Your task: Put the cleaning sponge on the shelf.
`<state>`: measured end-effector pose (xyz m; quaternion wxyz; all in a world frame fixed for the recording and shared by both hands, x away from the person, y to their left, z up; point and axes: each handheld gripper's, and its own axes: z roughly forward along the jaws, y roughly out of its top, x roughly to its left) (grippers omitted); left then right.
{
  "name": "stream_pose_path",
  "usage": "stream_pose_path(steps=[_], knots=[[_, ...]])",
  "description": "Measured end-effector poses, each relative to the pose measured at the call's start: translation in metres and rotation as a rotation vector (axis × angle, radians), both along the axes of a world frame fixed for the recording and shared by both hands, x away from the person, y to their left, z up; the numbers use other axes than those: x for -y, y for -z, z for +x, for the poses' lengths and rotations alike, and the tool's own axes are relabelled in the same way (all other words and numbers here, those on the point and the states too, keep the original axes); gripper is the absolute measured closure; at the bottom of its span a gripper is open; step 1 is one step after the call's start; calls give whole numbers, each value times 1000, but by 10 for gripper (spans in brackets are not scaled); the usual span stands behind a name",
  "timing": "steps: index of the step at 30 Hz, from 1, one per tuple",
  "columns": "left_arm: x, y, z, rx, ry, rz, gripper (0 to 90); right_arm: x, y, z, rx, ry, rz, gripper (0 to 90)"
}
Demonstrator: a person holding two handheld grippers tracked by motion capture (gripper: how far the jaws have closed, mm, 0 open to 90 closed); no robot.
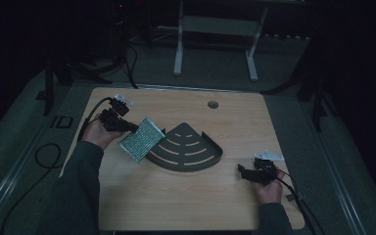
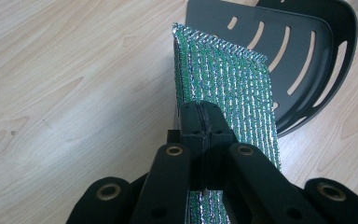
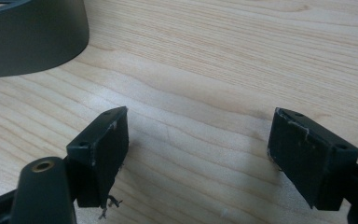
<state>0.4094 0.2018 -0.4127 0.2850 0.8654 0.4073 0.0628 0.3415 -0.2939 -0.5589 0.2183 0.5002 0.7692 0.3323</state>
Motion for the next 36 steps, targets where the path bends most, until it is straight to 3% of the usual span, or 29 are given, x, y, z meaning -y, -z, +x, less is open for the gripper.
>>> stream_pose_path(steps=[16, 36], knots=[[14, -4, 10, 22, 29, 8, 900, 0, 0, 0, 0, 1, 0, 198], [24, 1, 16, 41, 42, -1, 900, 0, 0, 0, 0, 0, 0, 198]])
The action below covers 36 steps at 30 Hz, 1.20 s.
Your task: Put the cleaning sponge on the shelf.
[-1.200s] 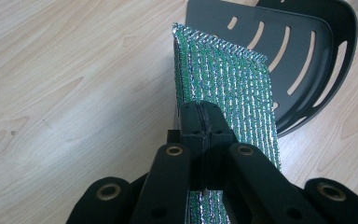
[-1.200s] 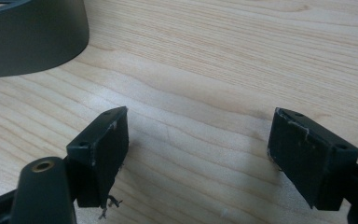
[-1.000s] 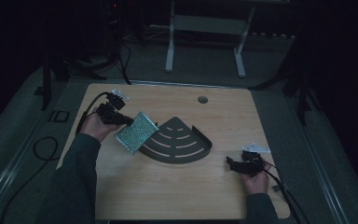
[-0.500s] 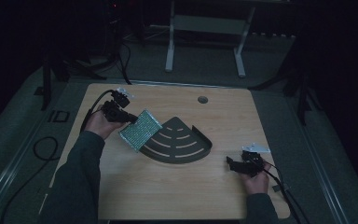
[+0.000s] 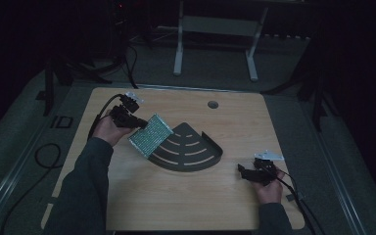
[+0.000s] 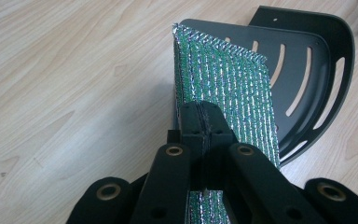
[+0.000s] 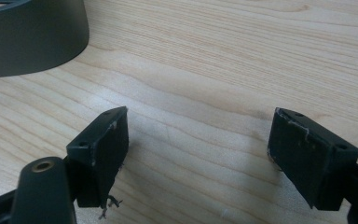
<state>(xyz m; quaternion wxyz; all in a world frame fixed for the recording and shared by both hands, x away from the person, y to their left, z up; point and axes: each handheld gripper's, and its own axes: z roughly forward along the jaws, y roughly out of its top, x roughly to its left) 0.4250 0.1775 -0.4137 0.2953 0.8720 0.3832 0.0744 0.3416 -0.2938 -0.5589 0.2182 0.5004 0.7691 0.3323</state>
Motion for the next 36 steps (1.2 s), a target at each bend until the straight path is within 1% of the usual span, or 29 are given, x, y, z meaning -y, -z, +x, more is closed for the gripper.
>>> stream_pose_path(steps=[3, 4, 7, 19, 21, 25, 27, 30, 35, 36], knots=[[1, 1, 0, 3, 0, 0, 900, 0, 0, 0, 0, 0, 0, 198], [5, 2, 1, 6, 4, 6, 900, 0, 0, 0, 1, -1, -1, 198], [9, 5, 3, 4, 5, 6, 900, 0, 0, 0, 0, 0, 0, 198], [15, 9, 8, 6, 3, 11, 900, 0, 0, 0, 0, 0, 0, 198], [17, 9, 9, 6, 7, 21, 900, 0, 0, 0, 0, 0, 0, 198], [21, 6, 10, 14, 9, 13, 900, 0, 0, 0, 0, 0, 0, 198], [23, 6, 11, 19, 14, 18, 900, 0, 0, 0, 0, 0, -1, 198], [25, 6, 12, 22, 17, 25, 900, 0, 0, 0, 0, 0, 0, 198], [27, 7, 13, 23, 18, 19, 900, 0, 0, 0, 0, 0, -1, 198], [28, 8, 14, 24, 20, 23, 900, 0, 0, 0, 0, 0, -1, 198]])
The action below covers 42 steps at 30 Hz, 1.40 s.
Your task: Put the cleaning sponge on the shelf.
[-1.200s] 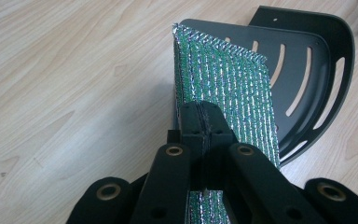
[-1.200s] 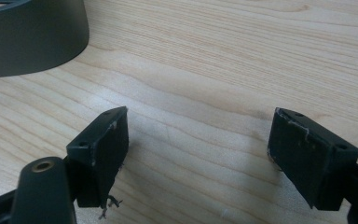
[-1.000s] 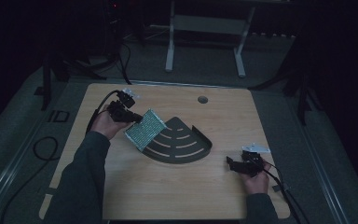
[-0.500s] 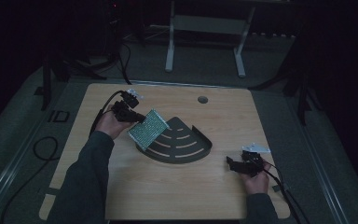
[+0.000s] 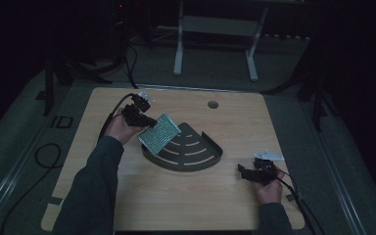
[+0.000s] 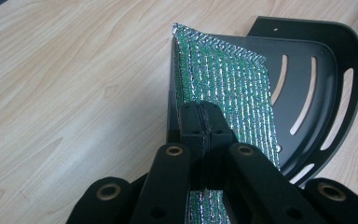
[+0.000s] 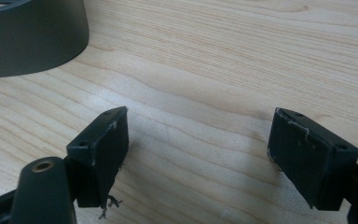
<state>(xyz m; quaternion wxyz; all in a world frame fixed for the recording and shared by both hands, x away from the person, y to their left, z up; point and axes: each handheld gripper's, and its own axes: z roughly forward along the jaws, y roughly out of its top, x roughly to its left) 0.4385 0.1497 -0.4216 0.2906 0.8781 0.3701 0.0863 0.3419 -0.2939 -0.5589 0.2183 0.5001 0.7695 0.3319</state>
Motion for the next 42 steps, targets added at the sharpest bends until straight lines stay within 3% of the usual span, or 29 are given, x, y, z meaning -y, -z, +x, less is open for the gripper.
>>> stream_pose_path(steps=[27, 42], knots=[[10, 9, 3, 7, 22, 30, 900, 0, 0, 0, 1, 0, 0, 198], [17, 16, 4, 27, 24, 67, 900, 0, 0, 0, 1, -1, 0, 198]])
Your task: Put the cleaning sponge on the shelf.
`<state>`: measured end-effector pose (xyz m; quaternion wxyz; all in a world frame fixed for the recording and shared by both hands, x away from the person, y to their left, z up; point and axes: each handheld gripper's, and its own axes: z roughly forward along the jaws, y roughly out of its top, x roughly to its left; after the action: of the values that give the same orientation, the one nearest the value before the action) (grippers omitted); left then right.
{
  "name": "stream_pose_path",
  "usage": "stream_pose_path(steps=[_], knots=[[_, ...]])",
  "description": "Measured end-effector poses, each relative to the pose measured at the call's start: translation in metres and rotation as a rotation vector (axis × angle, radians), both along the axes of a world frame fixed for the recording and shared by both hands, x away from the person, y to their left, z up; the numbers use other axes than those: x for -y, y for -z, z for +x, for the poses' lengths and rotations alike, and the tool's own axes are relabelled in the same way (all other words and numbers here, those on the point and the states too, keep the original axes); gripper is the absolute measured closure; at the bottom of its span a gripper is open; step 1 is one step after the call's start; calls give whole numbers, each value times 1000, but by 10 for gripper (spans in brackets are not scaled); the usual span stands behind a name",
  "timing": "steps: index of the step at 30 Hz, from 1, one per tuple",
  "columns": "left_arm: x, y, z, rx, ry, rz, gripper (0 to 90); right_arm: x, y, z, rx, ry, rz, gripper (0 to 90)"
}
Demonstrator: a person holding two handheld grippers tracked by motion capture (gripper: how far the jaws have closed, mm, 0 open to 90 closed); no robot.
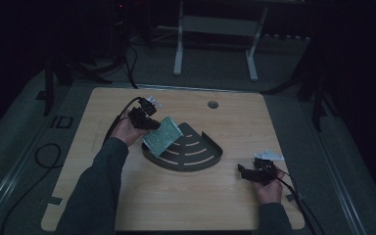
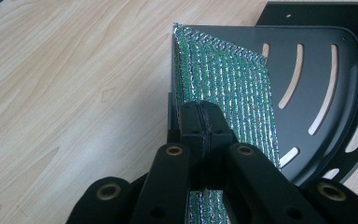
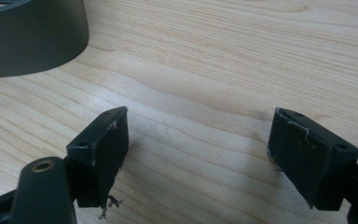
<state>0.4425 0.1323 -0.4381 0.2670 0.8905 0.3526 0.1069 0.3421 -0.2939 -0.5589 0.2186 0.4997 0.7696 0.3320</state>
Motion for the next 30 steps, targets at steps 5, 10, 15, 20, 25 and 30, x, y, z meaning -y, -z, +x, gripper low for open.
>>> stream_pose_path(steps=[5, 10, 15, 20, 25, 30], knots=[[2, 3, 1, -5, 6, 10, 900, 0, 0, 0, 0, 0, 0, 198], [5, 5, 1, -1, 6, 21, 900, 0, 0, 0, 0, 0, 0, 198], [6, 7, 2, -2, 6, 28, 900, 0, 0, 0, 0, 0, 0, 198], [7, 9, 2, -3, 5, 36, 900, 0, 0, 0, 0, 0, 0, 198], [10, 11, 2, -2, 13, 53, 900, 0, 0, 0, 0, 0, 0, 198], [13, 13, 1, 0, 15, 61, 900, 0, 0, 0, 0, 0, 0, 198]])
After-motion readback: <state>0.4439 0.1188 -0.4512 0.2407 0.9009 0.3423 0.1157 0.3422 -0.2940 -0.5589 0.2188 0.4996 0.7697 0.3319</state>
